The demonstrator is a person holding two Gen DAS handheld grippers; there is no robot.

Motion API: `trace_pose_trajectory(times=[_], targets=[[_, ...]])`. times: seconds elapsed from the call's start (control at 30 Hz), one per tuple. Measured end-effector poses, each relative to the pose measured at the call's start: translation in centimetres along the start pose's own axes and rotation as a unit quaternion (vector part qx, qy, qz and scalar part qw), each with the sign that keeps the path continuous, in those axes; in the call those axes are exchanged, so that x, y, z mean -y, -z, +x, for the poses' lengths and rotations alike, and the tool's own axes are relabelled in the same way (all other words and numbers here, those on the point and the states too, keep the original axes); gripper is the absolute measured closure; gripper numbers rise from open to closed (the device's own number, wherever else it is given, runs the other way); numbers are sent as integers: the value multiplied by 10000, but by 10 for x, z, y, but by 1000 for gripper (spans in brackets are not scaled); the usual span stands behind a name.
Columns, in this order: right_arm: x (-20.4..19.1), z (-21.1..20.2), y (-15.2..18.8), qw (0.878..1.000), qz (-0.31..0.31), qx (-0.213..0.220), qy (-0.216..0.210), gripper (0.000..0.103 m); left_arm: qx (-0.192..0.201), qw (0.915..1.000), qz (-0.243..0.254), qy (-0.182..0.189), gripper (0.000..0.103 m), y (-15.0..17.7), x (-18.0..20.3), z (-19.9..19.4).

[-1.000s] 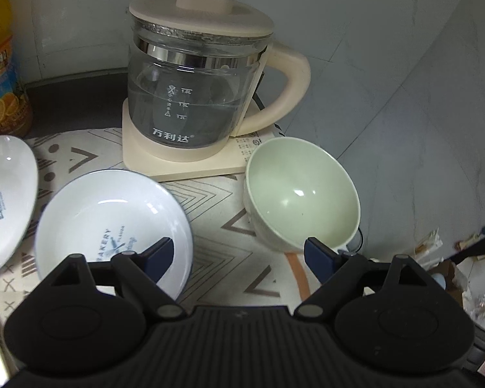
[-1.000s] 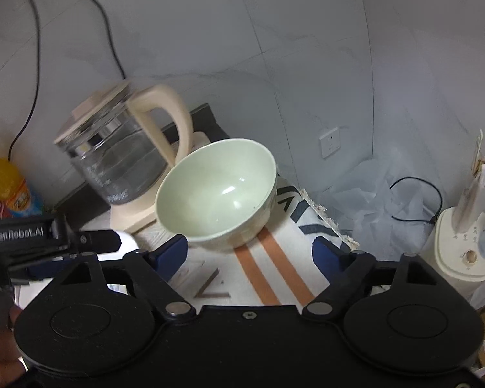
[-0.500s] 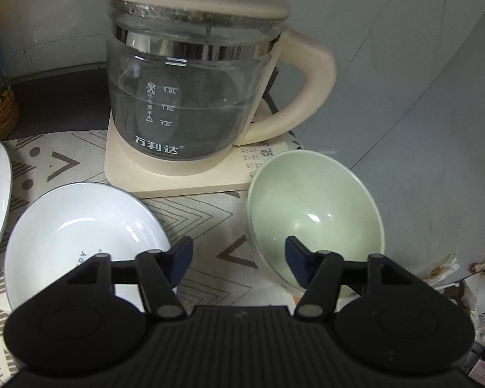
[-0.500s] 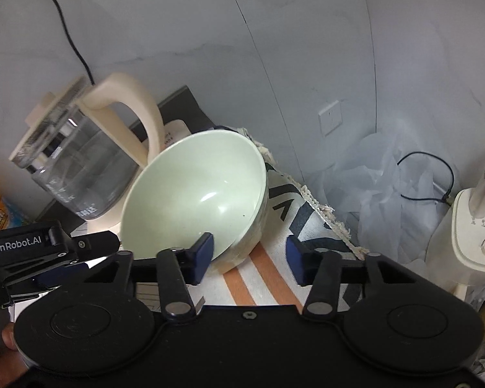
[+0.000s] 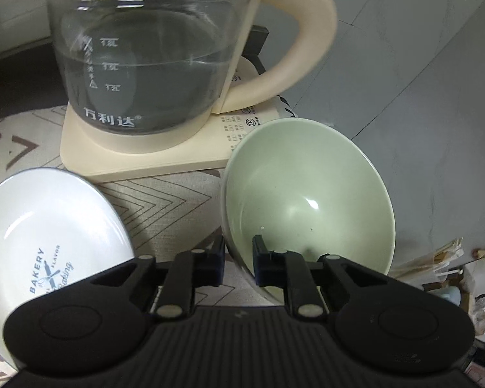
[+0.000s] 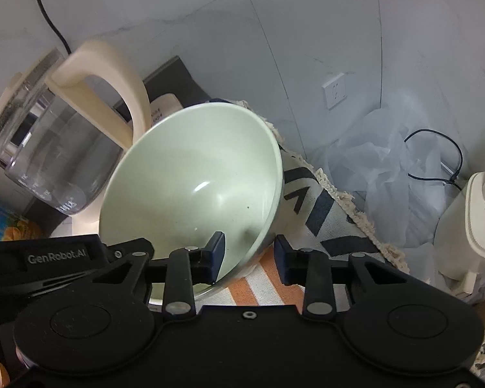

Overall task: Organize plates and bowls
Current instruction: 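Close both grippers on the small pale green bowl rim, then carry the small green bowl onto the stacked bowls and open both grippers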

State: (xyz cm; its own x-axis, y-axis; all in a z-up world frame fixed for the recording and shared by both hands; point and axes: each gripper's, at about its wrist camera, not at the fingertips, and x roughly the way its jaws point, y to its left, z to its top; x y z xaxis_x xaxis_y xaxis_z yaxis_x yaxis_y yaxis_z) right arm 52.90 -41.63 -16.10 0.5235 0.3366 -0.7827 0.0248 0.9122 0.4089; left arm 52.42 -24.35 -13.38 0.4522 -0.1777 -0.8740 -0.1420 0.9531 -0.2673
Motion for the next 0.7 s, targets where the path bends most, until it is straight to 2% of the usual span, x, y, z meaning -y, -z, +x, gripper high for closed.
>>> trace_pose_trajectory(times=[0.17, 0.7], targets=[[4, -3, 0, 10000, 51, -22, 60, 78, 41, 9999, 13, 133, 89, 5, 0, -12], [-8, -69, 18, 9978, 11, 628, -201, 78, 444, 9986, -36, 269, 90, 30, -1, -82]])
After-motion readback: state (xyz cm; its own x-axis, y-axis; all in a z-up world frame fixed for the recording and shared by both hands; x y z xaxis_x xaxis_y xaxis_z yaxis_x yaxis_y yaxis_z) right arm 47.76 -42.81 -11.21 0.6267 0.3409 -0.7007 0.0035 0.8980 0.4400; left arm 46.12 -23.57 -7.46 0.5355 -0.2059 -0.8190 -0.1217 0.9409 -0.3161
